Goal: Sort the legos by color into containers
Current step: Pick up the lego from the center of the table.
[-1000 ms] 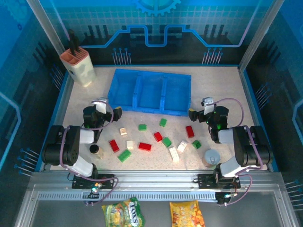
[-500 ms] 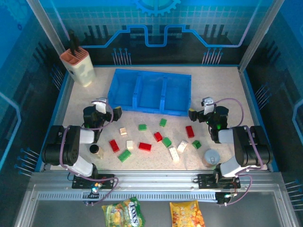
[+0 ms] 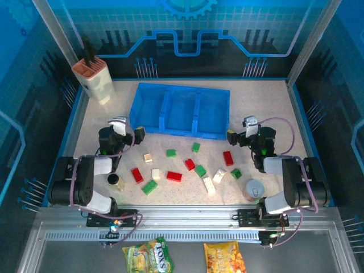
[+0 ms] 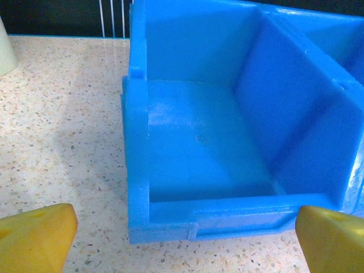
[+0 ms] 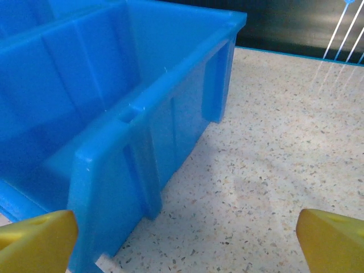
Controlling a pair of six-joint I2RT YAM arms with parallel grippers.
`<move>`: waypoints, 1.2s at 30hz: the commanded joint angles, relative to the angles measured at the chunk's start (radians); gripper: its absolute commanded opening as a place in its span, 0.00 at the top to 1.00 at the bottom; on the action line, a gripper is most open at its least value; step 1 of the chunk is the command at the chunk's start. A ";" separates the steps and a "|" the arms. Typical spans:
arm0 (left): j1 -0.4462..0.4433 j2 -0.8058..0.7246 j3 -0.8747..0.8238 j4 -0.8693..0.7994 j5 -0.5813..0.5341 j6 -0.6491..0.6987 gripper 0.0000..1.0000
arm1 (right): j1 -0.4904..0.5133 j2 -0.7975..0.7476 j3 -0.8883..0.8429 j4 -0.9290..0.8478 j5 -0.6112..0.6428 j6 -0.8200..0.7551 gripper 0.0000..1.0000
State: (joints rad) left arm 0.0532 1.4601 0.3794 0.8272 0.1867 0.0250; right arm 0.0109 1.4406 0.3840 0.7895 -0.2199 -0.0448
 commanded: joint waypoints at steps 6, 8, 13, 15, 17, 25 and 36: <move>-0.005 -0.169 0.089 -0.312 -0.104 -0.058 0.01 | 0.030 -0.170 0.087 -0.327 0.044 0.021 0.00; -0.005 -0.201 0.121 -0.408 -0.132 -0.112 0.01 | 0.050 -0.208 0.128 -0.455 0.065 0.027 0.00; -0.004 -0.232 0.281 -0.776 -0.108 -0.288 0.01 | 0.102 -0.251 0.295 -0.845 0.055 0.132 0.02; -0.004 -0.227 0.332 -0.888 -0.059 -0.310 0.01 | 0.136 -0.241 0.365 -0.986 0.059 0.171 0.04; -0.004 -0.225 0.379 -0.981 -0.020 -0.324 0.01 | 0.178 -0.228 0.422 -1.099 0.091 0.201 0.04; -0.004 -0.241 0.595 -1.393 0.107 -0.264 0.01 | 0.289 -0.157 0.583 -1.460 0.215 0.316 0.11; -0.004 -0.263 0.618 -1.414 0.131 -0.091 0.01 | 0.392 -0.040 0.580 -1.543 0.394 0.411 0.26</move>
State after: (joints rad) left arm 0.0494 1.2228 1.0481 -0.5987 0.2874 -0.1257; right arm 0.3866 1.3651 0.9573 -0.6937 0.0917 0.3107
